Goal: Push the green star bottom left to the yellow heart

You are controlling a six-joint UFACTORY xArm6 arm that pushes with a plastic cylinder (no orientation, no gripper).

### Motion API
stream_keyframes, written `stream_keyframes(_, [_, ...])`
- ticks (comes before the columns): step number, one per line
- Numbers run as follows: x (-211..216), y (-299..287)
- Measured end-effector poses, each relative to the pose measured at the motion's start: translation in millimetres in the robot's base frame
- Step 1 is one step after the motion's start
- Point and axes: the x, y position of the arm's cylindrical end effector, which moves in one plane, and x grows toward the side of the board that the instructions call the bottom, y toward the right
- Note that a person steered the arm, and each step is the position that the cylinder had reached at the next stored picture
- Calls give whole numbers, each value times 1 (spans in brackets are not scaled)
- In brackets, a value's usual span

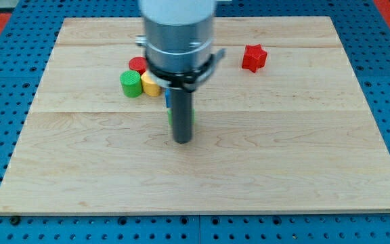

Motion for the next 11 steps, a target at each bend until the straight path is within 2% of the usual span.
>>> stream_keyframes(1, [-1,-45])
stream_keyframes(2, [8,-10])
stream_keyframes(3, [-4,74])
stream_keyframes(4, [-13,113])
stream_keyframes(5, [-27,50])
stream_keyframes(6, [-21,-24])
stream_keyframes(7, [-8,-73])
stream_keyframes(8, [1,-70])
stream_keyframes(9, [-38,-92])
stream_keyframes(10, [-49,-65])
stream_keyframes(11, [-25,-96])
